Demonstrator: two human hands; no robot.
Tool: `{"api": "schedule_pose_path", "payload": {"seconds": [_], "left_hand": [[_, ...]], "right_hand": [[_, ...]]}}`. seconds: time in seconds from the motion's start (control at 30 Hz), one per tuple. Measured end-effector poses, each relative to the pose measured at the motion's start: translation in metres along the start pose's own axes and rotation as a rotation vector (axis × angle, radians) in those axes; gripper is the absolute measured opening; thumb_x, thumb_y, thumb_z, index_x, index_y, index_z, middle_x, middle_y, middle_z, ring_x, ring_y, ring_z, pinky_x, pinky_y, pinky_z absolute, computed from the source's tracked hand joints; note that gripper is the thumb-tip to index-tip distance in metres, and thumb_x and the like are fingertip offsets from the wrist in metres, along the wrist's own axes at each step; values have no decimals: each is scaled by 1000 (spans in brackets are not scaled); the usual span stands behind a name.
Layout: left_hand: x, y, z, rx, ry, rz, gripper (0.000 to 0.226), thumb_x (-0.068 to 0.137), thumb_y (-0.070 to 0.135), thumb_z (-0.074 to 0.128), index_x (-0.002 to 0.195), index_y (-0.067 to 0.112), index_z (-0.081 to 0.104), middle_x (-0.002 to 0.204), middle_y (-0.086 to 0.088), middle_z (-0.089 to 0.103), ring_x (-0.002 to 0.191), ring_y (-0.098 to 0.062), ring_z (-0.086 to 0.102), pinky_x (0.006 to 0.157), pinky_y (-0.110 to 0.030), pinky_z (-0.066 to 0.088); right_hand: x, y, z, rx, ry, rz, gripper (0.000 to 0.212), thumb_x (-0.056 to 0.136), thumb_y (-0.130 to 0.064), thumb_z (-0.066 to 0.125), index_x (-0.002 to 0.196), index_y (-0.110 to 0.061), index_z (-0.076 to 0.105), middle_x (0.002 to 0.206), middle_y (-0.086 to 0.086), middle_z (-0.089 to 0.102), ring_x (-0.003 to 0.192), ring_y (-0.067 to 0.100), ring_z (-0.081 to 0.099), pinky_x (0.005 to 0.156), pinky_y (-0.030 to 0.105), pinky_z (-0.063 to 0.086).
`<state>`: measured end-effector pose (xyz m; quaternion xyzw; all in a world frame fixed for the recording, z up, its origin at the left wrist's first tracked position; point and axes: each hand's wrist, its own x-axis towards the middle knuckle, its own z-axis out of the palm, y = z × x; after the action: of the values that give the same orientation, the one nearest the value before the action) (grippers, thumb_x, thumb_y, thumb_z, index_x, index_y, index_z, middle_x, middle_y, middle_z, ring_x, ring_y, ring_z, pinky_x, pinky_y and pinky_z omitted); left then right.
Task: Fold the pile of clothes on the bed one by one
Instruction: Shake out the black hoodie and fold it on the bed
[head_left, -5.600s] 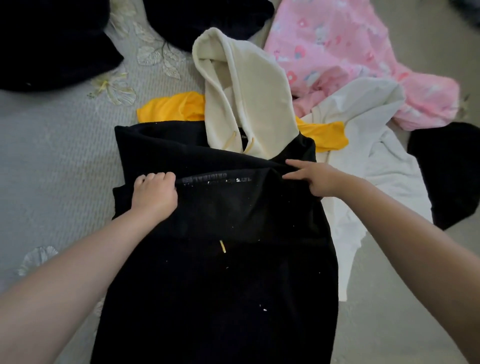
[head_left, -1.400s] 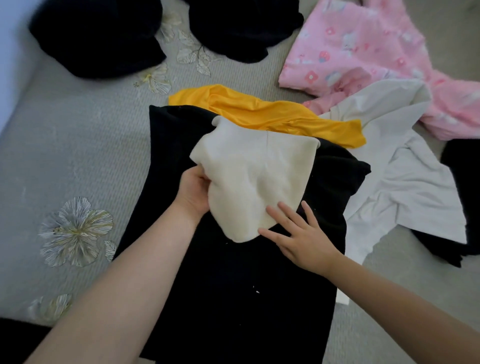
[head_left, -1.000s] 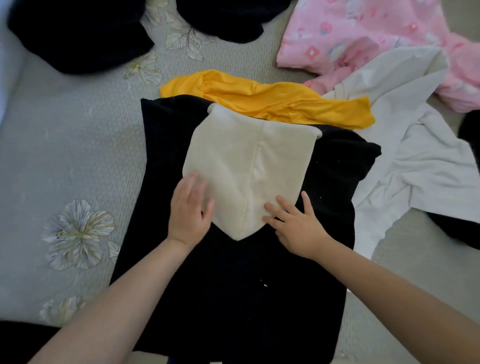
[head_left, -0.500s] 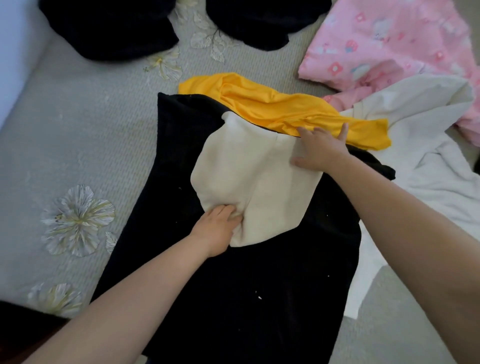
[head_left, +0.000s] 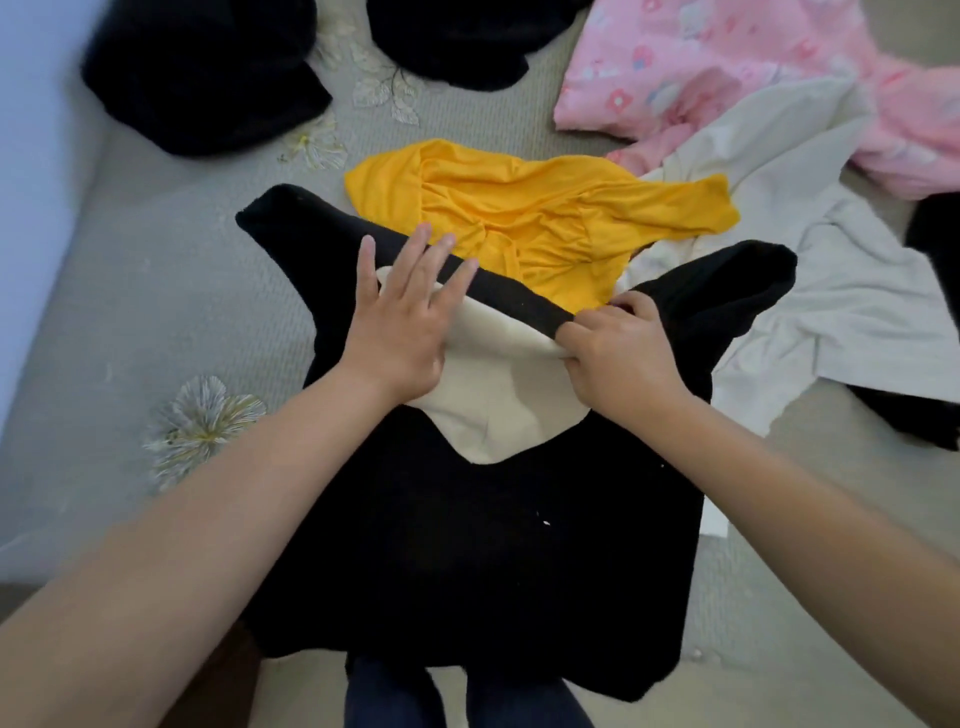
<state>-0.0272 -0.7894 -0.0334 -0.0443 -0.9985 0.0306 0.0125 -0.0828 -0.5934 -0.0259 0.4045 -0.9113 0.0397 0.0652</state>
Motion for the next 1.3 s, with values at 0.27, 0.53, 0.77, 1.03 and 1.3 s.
{"api": "schedule_pose_path", "payload": {"seconds": [0.27, 0.53, 0.77, 1.03, 1.3], "left_hand": [[-88, 1, -14, -104, -56, 342, 24, 44, 1, 78, 63, 3, 65, 52, -8, 58, 47, -25, 59, 64, -35, 54], [-240, 24, 28, -220, -62, 546, 18, 66, 6, 49, 54, 11, 61, 50, -2, 52, 43, -20, 50, 48, -21, 42], [-297, 66, 67, -211, -219, 437, 37, 23, 6, 83, 51, 17, 62, 56, 3, 60, 51, -16, 60, 52, -16, 47], [-304, 82, 127, -124, -315, 196, 97, 57, 20, 84, 140, 12, 34, 145, -21, 32, 130, -37, 38, 100, -52, 35], [-301, 95, 153, 35, -246, 147, 105, 30, 47, 89, 121, 6, 57, 126, -12, 58, 115, -25, 57, 87, -44, 49]], "right_hand": [[-86, -83, -25, -68, -116, 66, 25, 33, -9, 79, 52, -15, 63, 48, -3, 54, 46, 19, 57, 78, 45, 52], [-206, -188, -2, -131, -309, 133, 44, 24, -9, 82, 66, -14, 70, 56, 0, 57, 52, 19, 59, 75, 45, 53], [-267, -210, 39, -238, -443, 213, 56, 17, -7, 84, 71, -13, 73, 63, 4, 62, 59, 22, 63, 75, 49, 53], [-290, -217, 95, -261, -495, 379, 98, 50, -23, 87, 136, -25, 40, 143, 14, 38, 129, 33, 42, 98, 59, 34], [-295, -202, 138, -360, -468, 262, 110, 38, -23, 90, 132, -31, 33, 137, 9, 47, 124, 33, 47, 93, 56, 41]]}}
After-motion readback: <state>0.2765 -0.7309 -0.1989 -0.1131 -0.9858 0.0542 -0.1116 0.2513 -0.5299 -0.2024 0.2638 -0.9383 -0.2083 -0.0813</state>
